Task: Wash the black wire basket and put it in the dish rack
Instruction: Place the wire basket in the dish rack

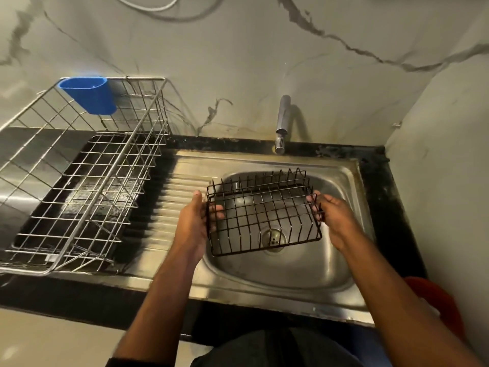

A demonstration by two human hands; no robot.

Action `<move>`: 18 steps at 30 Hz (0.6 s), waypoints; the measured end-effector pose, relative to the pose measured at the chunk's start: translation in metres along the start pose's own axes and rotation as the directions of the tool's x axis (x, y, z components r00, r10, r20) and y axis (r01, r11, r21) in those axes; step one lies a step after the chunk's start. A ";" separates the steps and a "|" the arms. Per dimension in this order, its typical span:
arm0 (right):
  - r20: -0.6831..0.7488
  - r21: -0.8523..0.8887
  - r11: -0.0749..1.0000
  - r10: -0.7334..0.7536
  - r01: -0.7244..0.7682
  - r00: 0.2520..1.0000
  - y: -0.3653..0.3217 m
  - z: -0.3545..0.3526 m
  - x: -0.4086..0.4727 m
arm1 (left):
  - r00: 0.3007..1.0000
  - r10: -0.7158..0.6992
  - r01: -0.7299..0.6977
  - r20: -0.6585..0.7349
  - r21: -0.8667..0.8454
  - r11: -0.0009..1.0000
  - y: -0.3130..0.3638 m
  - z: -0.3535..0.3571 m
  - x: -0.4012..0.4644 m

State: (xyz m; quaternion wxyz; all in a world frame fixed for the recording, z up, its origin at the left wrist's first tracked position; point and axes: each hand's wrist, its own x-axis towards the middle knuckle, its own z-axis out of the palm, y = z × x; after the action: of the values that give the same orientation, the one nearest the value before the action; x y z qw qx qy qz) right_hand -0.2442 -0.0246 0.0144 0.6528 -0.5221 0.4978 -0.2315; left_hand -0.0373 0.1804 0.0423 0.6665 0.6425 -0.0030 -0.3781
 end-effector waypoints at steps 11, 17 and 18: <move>0.082 0.023 0.992 -0.126 0.125 0.989 -0.034 0.009 -0.012 | 0.984 0.139 -0.138 -0.109 0.015 0.990 0.022 -0.007 -0.019; 0.192 0.188 0.981 -0.094 0.057 0.977 -0.066 0.058 -0.025 | 0.963 0.218 -0.219 -0.158 0.010 0.976 0.087 -0.048 -0.036; 0.218 0.219 0.974 -0.100 0.051 0.971 -0.071 0.066 -0.029 | 0.962 0.221 -0.223 -0.162 0.004 0.975 0.098 -0.054 -0.042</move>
State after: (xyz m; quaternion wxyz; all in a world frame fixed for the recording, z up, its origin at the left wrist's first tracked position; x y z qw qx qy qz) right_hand -0.1808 0.0040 0.0886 0.7481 -0.4912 0.3717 -0.2467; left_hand 0.0077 0.2369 0.1377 0.7072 0.6620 -0.0184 -0.2476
